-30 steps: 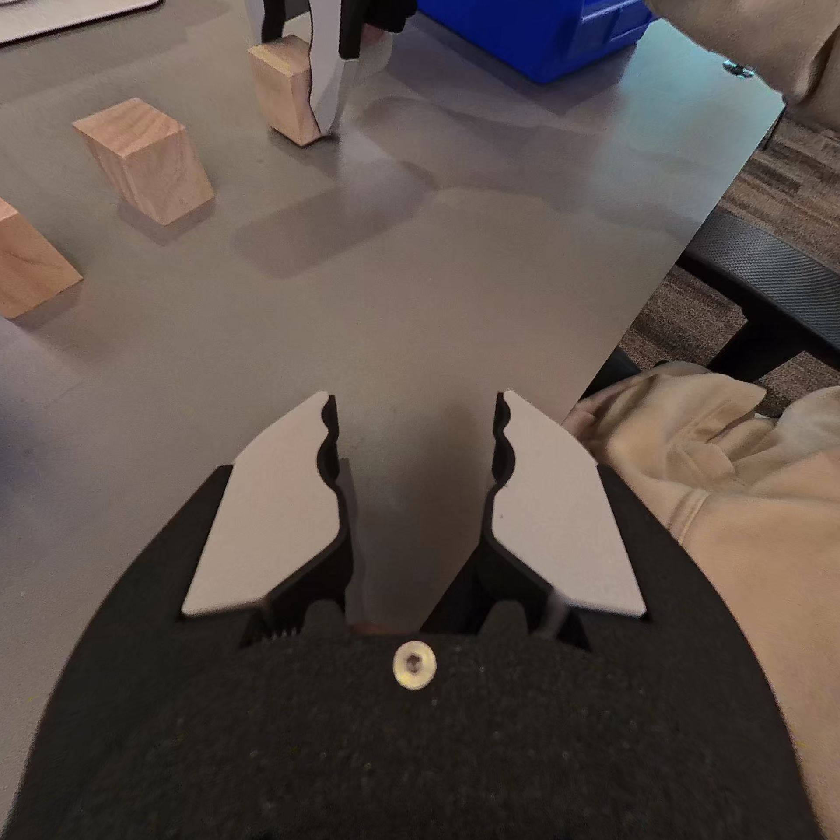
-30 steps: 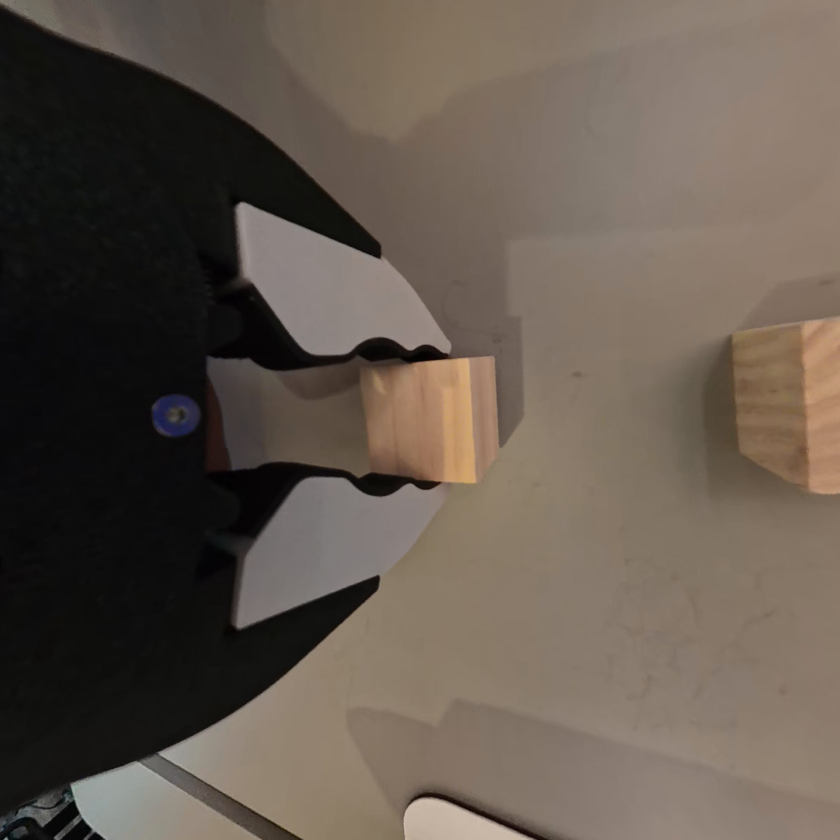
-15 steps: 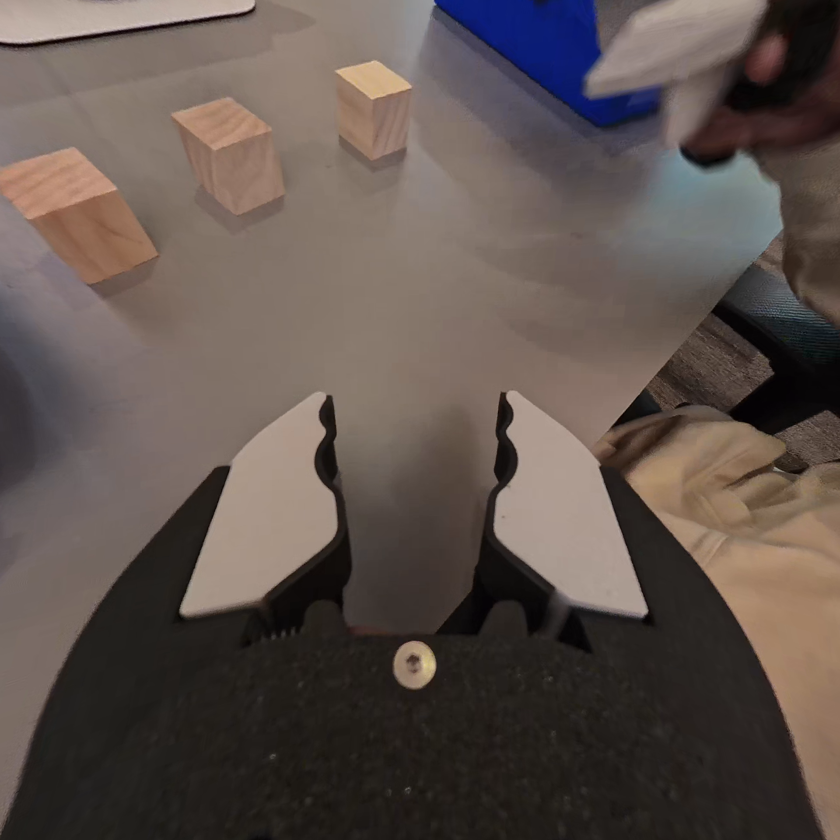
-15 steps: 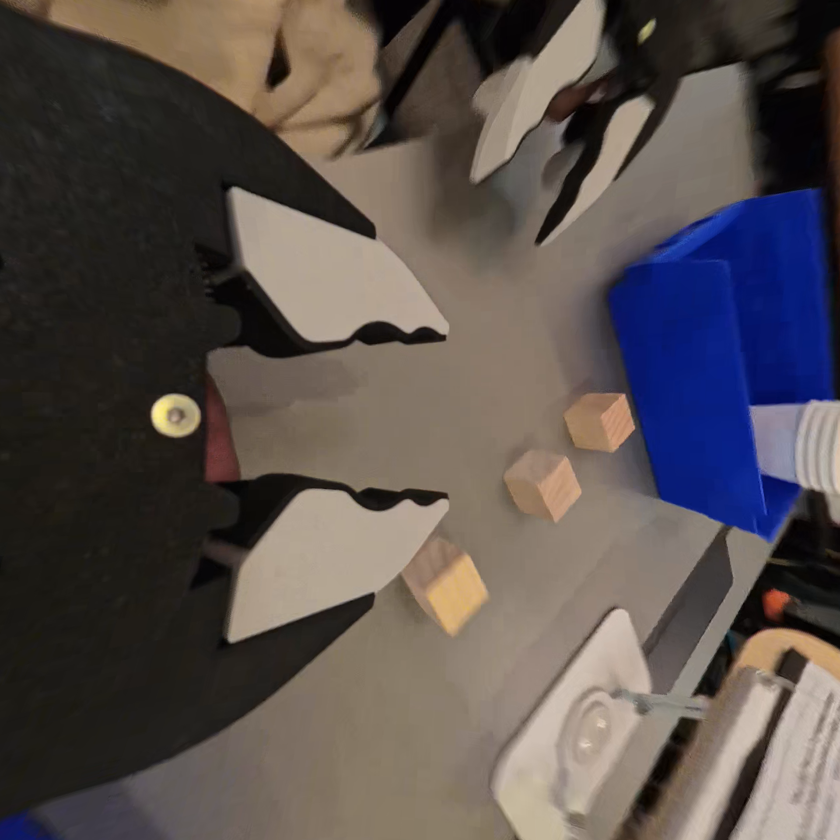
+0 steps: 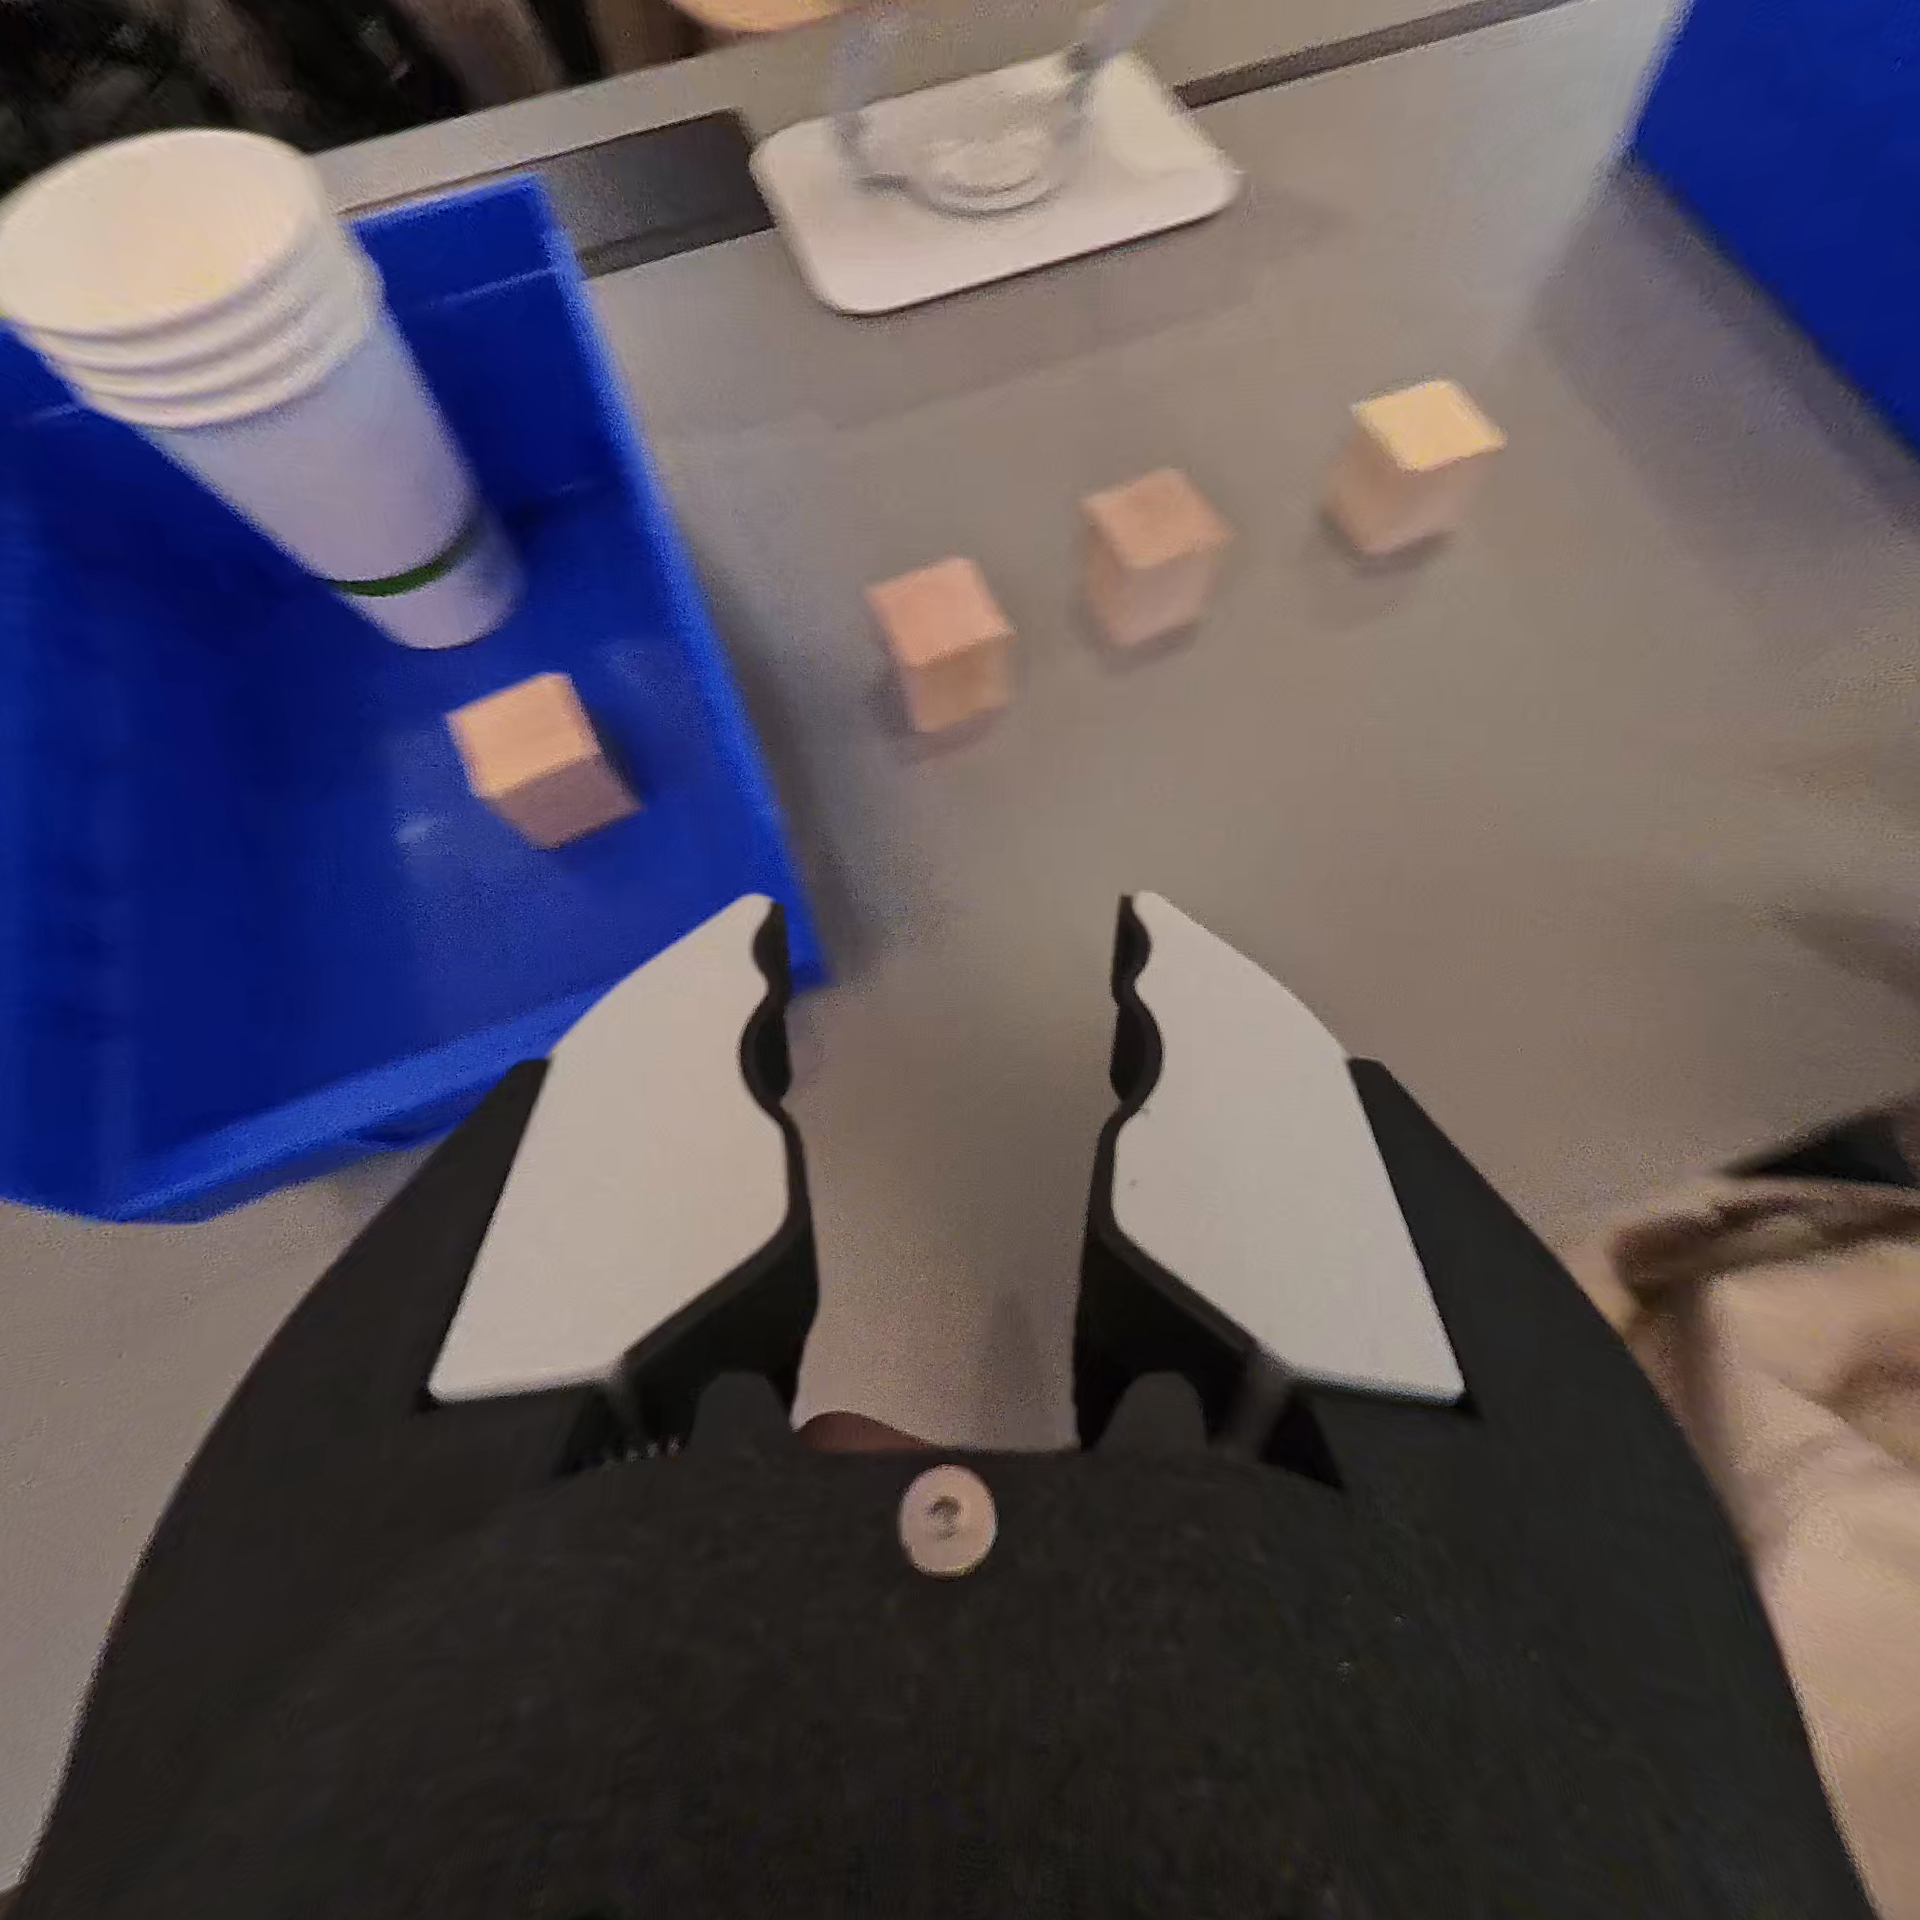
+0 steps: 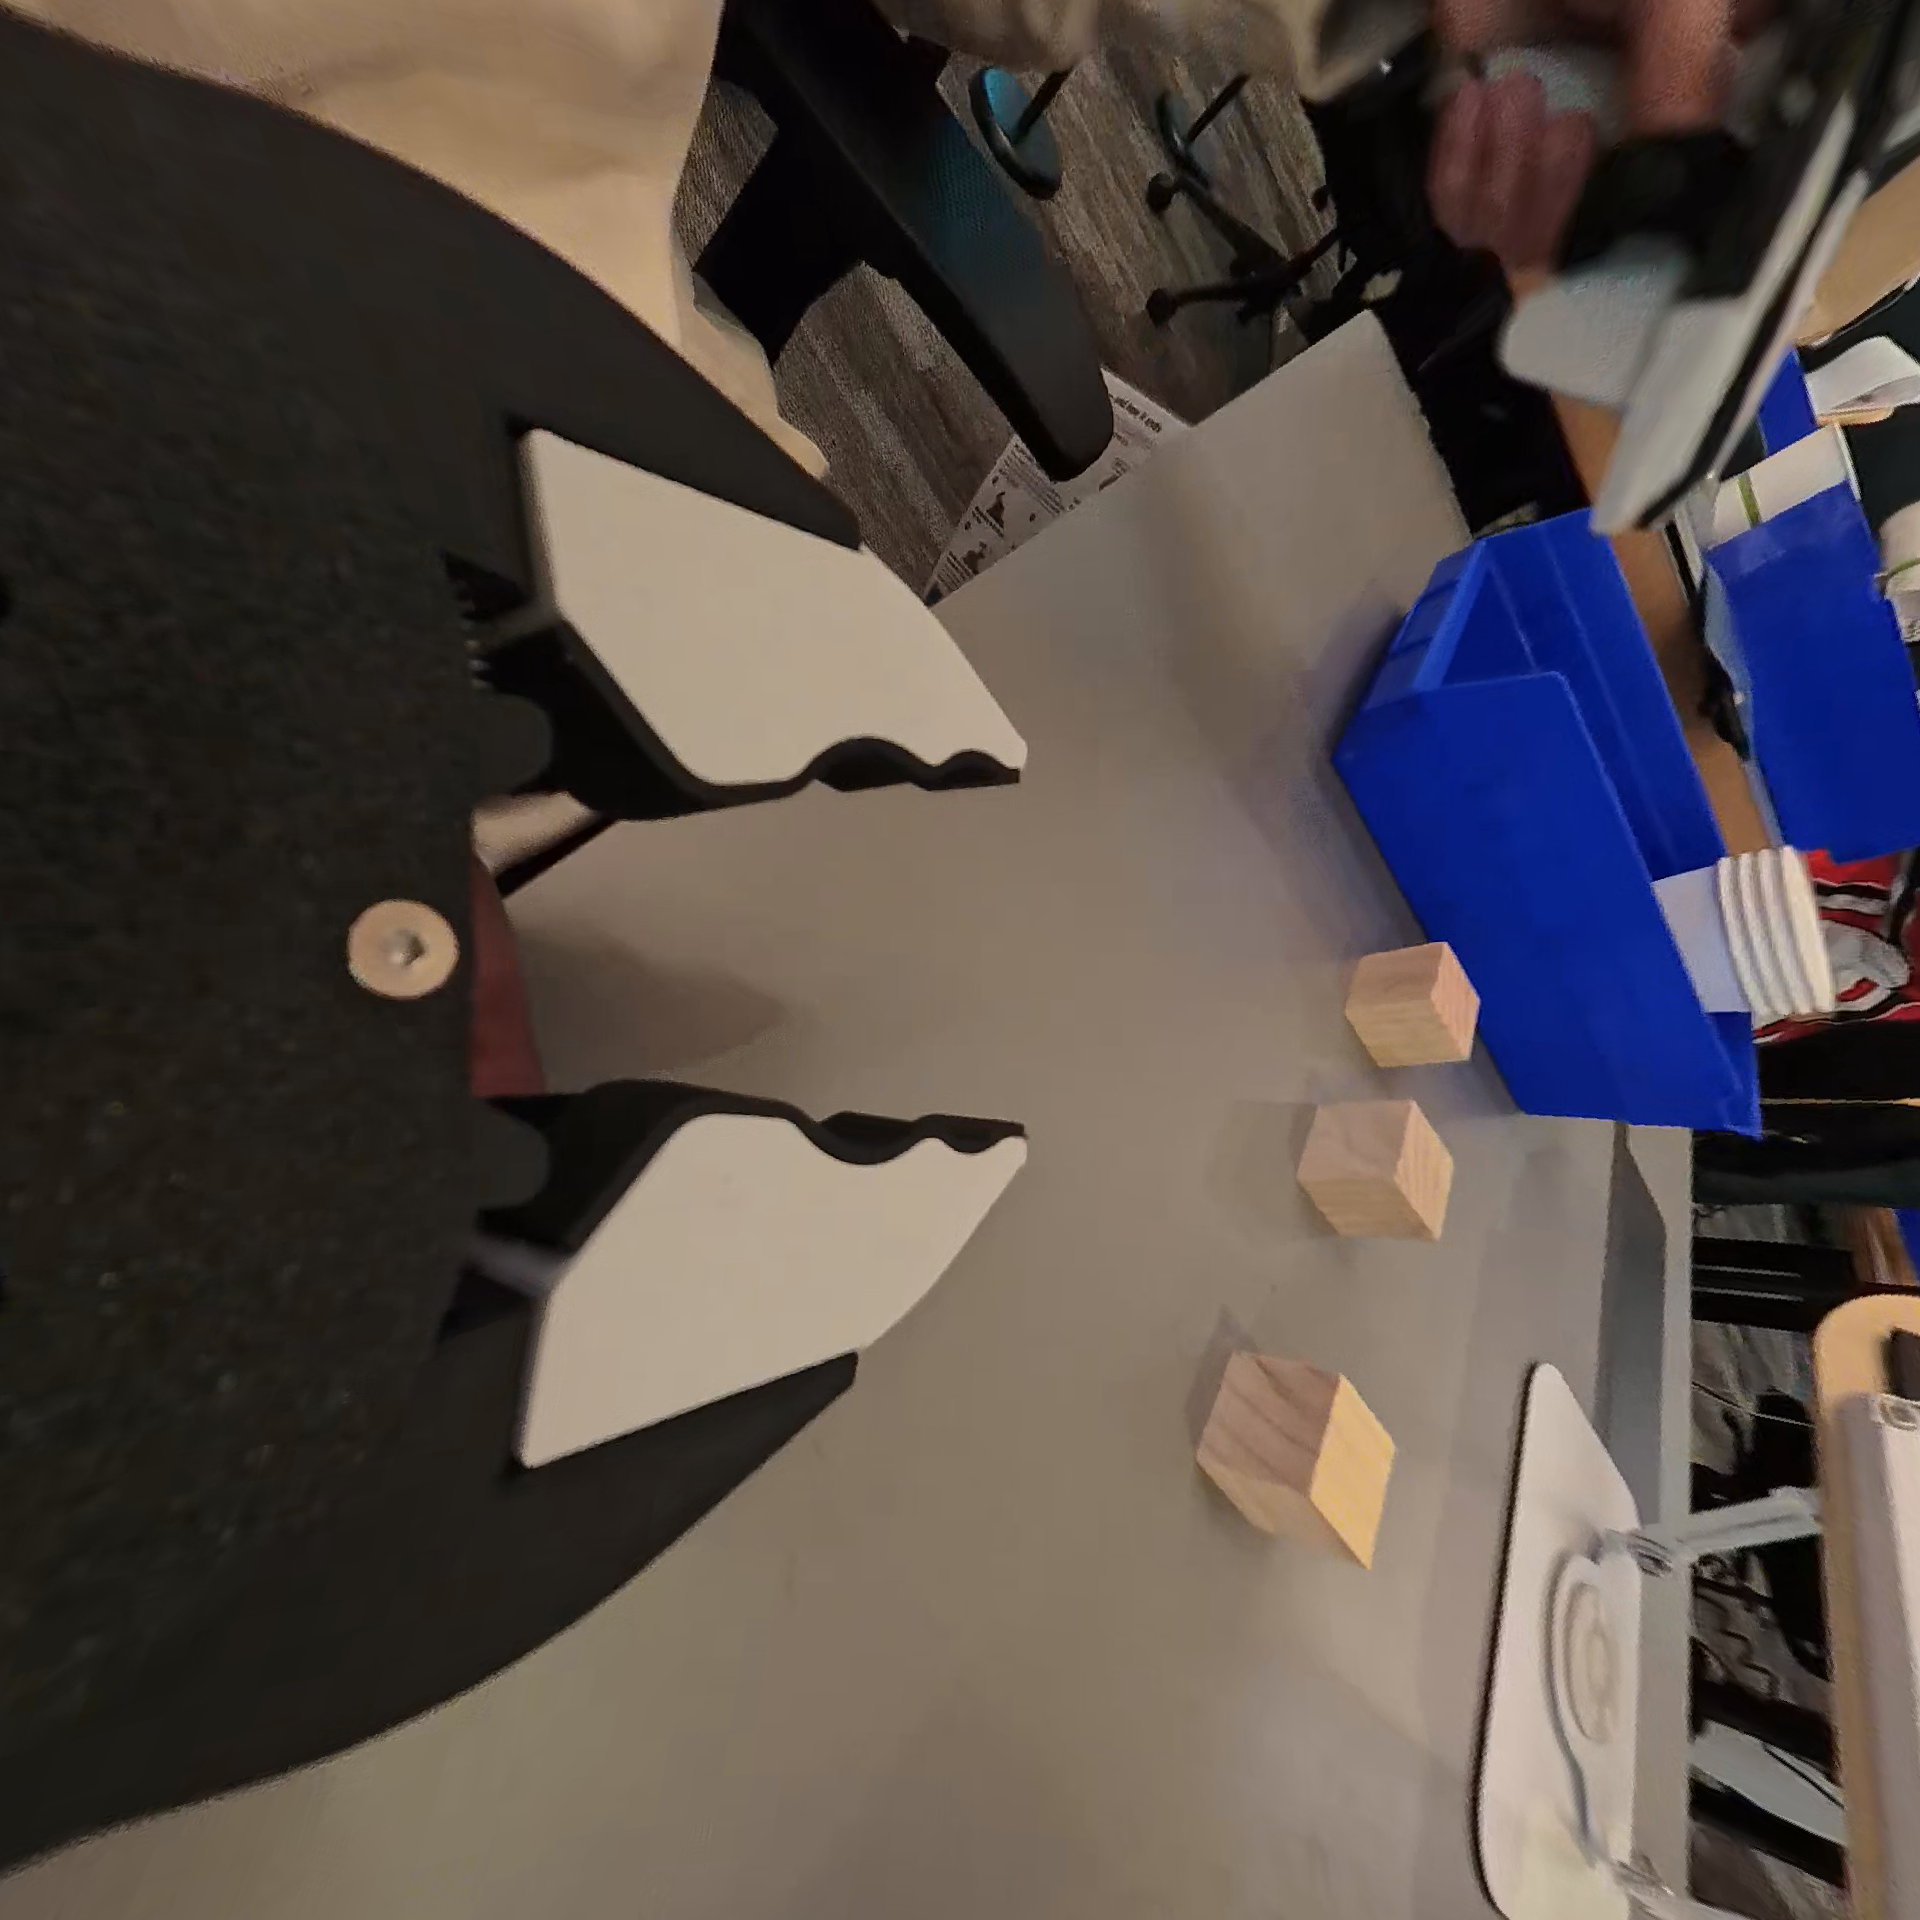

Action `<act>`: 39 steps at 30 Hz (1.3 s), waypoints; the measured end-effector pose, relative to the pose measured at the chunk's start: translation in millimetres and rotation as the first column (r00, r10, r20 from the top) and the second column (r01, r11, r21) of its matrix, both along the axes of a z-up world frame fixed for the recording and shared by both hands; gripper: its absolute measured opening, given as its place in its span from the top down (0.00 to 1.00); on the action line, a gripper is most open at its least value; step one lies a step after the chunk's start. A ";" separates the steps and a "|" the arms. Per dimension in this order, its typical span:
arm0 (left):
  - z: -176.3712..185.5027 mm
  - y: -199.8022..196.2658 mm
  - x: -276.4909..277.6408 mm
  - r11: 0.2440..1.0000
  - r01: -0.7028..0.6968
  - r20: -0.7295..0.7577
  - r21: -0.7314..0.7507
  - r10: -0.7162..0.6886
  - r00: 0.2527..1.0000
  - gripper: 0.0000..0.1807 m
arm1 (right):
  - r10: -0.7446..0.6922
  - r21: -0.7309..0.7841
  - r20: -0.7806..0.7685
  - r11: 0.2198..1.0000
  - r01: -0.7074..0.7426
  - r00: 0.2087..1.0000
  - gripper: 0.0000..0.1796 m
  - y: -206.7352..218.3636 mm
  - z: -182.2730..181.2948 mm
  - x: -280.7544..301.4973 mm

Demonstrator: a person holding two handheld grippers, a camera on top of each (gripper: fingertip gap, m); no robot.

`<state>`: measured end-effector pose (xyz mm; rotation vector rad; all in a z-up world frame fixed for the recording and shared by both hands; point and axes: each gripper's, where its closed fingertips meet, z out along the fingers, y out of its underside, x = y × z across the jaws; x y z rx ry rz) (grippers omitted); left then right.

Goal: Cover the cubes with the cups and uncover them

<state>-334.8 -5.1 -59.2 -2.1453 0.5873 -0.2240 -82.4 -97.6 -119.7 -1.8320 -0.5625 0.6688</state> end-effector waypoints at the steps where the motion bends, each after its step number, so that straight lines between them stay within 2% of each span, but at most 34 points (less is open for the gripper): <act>1: 4.8 21.5 -15.3 0.999 -0.044 -0.027 -0.022 0.043 0.999 0.64 | 0.001 0.012 0.000 1.000 -0.001 1.000 0.67 -2.2 3.3 1.9; 3: 7.4 70.9 -43.5 0.987 -0.146 -0.035 -0.070 0.144 0.989 0.66 | 0.005 0.019 -0.021 1.000 -0.005 1.000 0.67 -5.8 10.5 5.5; 5: -11.7 112.9 -65.3 0.958 -0.216 -0.077 -0.190 0.205 0.976 0.65 | 0.008 0.024 -0.066 1.000 -0.007 0.998 0.68 -7.9 18.7 8.9; 7: -41.3 138.1 -69.0 0.898 -0.233 -0.068 -0.373 0.224 0.972 0.62 | 0.017 0.011 -0.102 1.000 -0.016 0.995 0.68 -9.1 22.3 11.4; 10: -79.5 157.1 -70.4 0.826 -0.269 -0.118 -0.495 0.242 0.963 0.67 | 0.030 -0.015 -0.130 0.999 -0.032 0.991 0.68 -10.7 22.8 12.6; 12: -91.7 161.9 -63.4 0.818 -0.258 -0.125 -0.514 0.226 0.966 0.72 | 0.044 -0.023 -0.135 0.999 -0.047 0.990 0.68 -12.9 23.1 10.9; 13: -90.9 168.6 -70.6 0.832 -0.302 -0.167 -0.466 0.253 0.953 0.77 | 0.046 -0.022 -0.135 0.999 -0.049 0.990 0.68 -13.5 23.6 9.9; 16: -102.2 166.9 -84.0 0.793 -0.371 -0.251 -0.483 0.281 0.926 0.72 | 0.064 -0.026 -0.125 0.997 -0.068 0.990 0.68 -16.0 22.0 4.6; 18: -108.0 163.6 -90.1 0.785 -0.393 -0.305 -0.479 0.272 0.913 0.62 | 0.072 -0.028 -0.115 0.997 -0.076 0.991 0.68 -17.2 20.5 1.7; 22: -104.2 171.2 -98.1 0.800 -0.413 -0.327 -0.434 0.287 0.900 0.63 | 0.077 -0.034 -0.106 0.996 -0.081 0.991 0.68 -17.1 17.9 -0.4; 26: -116.6 178.4 -87.4 0.816 -0.311 -0.319 -0.487 0.166 0.933 0.64 | 0.088 -0.046 -0.101 0.995 -0.093 0.991 0.68 -17.5 14.7 -1.6; 28: -126.0 177.8 -79.6 0.808 -0.246 -0.281 -0.535 0.104 0.954 0.73 | 0.089 -0.049 -0.097 0.994 -0.094 0.991 0.69 -17.4 13.6 -1.6; 31: -119.6 176.4 -76.1 0.811 -0.191 -0.194 -0.553 0.098 0.976 0.75 | 0.093 -0.057 -0.096 0.993 -0.099 0.991 0.69 -17.4 11.9 -2.1; 33: -96.3 167.4 -67.3 0.847 -0.093 -0.122 -0.524 0.033 0.992 0.75 | 0.090 -0.057 -0.095 0.994 -0.096 0.991 0.70 -16.6 11.6 -1.7; 36: -38.2 144.6 -55.0 0.921 0.059 -0.159 -0.385 -0.130 0.979 0.75 | 0.090 -0.057 -0.098 0.994 -0.096 0.991 0.70 -15.9 12.4 -0.3; 37: -16.4 133.6 -41.0 0.933 0.160 -0.169 -0.321 -0.223 0.960 0.75 | 0.087 -0.055 -0.099 0.994 -0.092 0.991 0.70 -15.4 13.0 0.9; 39: 14.7 101.2 3.0 0.889 0.387 -0.166 -0.244 -0.431 0.887 0.75 | 0.077 -0.049 -0.100 0.995 -0.083 0.992 0.71 -14.0 14.2 3.7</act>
